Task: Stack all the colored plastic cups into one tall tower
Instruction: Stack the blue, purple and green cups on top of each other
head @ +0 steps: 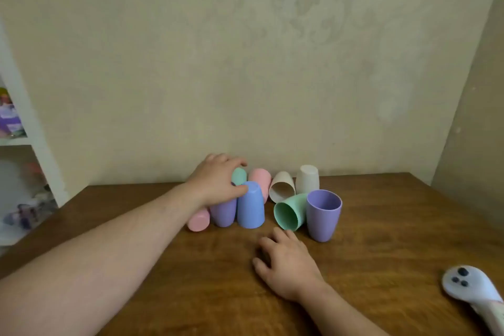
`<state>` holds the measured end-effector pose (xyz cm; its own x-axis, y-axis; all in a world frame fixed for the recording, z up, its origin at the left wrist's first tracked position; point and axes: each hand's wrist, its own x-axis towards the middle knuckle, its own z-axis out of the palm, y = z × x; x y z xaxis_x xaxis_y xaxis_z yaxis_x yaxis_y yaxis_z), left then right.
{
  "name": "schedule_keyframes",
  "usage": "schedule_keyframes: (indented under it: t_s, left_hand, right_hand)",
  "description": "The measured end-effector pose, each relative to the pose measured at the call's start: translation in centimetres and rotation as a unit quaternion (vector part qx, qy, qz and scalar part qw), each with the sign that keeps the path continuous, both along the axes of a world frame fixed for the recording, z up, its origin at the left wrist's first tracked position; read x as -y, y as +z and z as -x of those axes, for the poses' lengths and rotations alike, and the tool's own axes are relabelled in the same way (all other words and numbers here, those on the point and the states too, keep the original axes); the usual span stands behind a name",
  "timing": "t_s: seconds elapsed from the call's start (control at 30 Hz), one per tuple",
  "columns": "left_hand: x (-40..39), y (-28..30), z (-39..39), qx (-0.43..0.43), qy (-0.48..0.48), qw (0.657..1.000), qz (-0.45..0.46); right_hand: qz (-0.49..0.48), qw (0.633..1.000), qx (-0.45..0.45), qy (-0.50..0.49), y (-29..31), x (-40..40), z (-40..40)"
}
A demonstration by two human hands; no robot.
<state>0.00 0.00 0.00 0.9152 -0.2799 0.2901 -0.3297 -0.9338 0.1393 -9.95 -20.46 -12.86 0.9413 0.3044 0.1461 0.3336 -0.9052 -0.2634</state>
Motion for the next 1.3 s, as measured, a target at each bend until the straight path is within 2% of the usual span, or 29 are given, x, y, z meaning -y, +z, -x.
schedule_keyframes:
  t_s: [0.07,0.17,0.23,0.3,0.37,0.4,0.47,0.53,0.6,0.67,0.73,0.83,0.97,1.1,1.13,1.2,1.27,1.3]
  left_hand:
    - [2.0,-0.1,-0.5,-0.055,-0.015,0.99,-0.128]
    - [4.8,-1.7,-1.1,-0.107,-0.029,0.949,-0.294]
    - [5.6,-2.0,-1.2,-0.075,-0.041,0.93,-0.357]
    - [5.9,-1.5,-0.5,-0.007,-0.066,0.928,-0.366]
    - [5.6,-0.7,0.8,0.043,-0.075,0.944,-0.319]
    - [5.1,-0.4,1.4,0.054,-0.074,0.961,-0.262]
    - [3.6,0.2,3.2,0.031,-0.038,0.994,-0.098]
    - [1.6,-0.3,5.4,-0.007,0.018,0.998,0.053]
    - [-0.3,-2.4,7.8,-0.03,0.029,0.978,0.206]
    - [-1.3,-5.5,9.9,-0.087,0.012,0.93,0.357]
    - [-1.8,-9.0,10.8,-0.112,0.015,0.891,0.439]
    - [-1.9,-12.8,10.8,-0.133,0.052,0.87,0.472]
    - [-1.3,-13.0,10.7,-0.127,0.073,0.895,0.421]
    - [-1.1,-12.7,10.8,-0.125,0.074,0.906,0.398]
    - [-1.1,-12.8,10.7,-0.123,0.068,0.907,0.396]
    - [-1.2,-12.8,10.9,-0.125,0.054,0.906,0.4]
    - [-1.2,-12.7,11.2,-0.121,0.038,0.896,0.425]
    - [-1.2,-12.7,11.2,-0.116,0.031,0.892,0.437]
  right_hand:
    - [-0.006,1.0,-0.002,-0.003,-0.2,0.0,-0.2]
    - [-0.007,1.0,-0.005,-0.009,-0.5,0.0,-0.5]
    - [-0.006,1.0,-0.007,-0.012,-0.6,0.0,-0.7]
    - [-0.012,1.0,-0.008,-0.011,-0.6,0.1,-0.7]
    - [-0.012,1.0,-0.009,-0.009,-0.7,0.0,-0.7]
    - [-0.01,1.0,-0.007,-0.009,-0.7,0.0,-0.8]
    - [-0.01,1.0,-0.002,-0.009,-0.8,0.0,-0.7]
    - [-0.012,1.0,0.006,-0.004,-0.8,0.1,-0.7]
    - [-0.013,1.0,0.007,-0.001,-0.7,0.1,-0.7]
    - [-0.016,1.0,0.008,0.001,-0.8,0.2,-0.7]
    - [-0.018,1.0,0.013,0.002,-0.9,0.2,-0.6]
    - [-0.028,0.999,0.018,0.003,-1.1,0.3,-0.4]
    - [-0.042,0.999,0.033,0.002,-1.2,0.3,0.0]
    - [-0.059,0.997,0.033,0.032,-0.2,0.9,0.4]
    - [-0.066,0.995,0.06,0.038,0.5,1.3,0.5]
    - [-0.059,0.979,0.194,0.024,2.2,2.6,0.0]
    - [-0.07,0.946,0.315,-0.046,4.9,4.4,-0.6]
    - [-0.085,0.939,0.318,-0.1,6.5,5.3,-0.7]
